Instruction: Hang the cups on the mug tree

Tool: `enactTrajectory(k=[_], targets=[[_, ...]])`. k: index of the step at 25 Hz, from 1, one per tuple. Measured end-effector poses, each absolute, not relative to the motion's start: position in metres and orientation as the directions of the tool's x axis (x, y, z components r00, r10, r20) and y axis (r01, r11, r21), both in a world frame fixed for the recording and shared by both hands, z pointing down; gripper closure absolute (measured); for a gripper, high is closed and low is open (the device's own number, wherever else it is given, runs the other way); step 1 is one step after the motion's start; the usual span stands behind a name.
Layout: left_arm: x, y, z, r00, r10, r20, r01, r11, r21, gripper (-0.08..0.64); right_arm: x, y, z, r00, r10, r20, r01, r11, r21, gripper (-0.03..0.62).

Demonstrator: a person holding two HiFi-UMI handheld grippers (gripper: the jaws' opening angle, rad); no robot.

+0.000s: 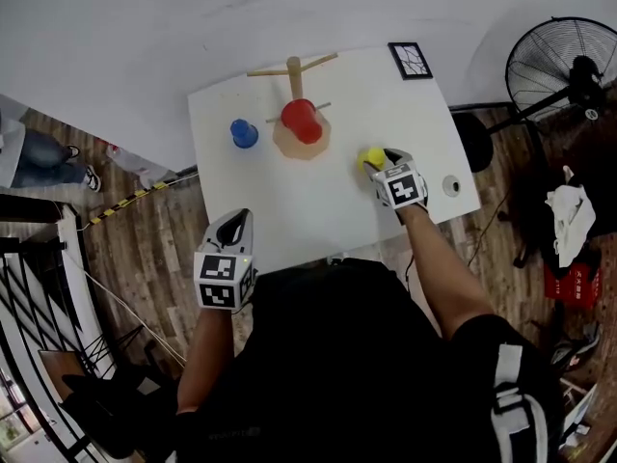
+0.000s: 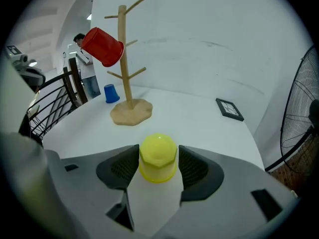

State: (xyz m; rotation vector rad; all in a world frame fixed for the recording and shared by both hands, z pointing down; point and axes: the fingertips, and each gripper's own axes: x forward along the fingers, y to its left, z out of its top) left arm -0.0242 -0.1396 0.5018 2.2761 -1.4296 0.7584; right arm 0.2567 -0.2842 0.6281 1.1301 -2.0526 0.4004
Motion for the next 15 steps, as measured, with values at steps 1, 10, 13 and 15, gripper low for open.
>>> enactTrajectory(k=[1,10,13,15], targets=[[-0.025,-0.140,0.502,0.345,-0.719,0.603,-0.905,-0.426,0.010,0.548,0.256,-0.286,0.629,-0.331,-0.589,0.738,-0.821,0.565,0.082,0.360],[-0.023,-0.147,0.499,0.342,-0.728,0.594,-0.909,-0.417,0.011,0.548,0.243,-0.301,0.588,-0.375,-0.630,0.680,-0.808,0.582,0.093,0.362],[-0.022,-0.150,0.498,0.348,-0.727,0.592,-0.905,-0.426,0.009,0.548,0.238,-0.307,0.560,-0.403,-0.667,0.627,-0.811,0.577,0.093,0.363],[-0.021,-0.152,0.497,0.354,-0.727,0.589,-0.902,-0.432,0.008,0.548,0.233,-0.310,0.537,-0.425,-0.694,0.582,-0.816,0.572,0.087,0.362]])
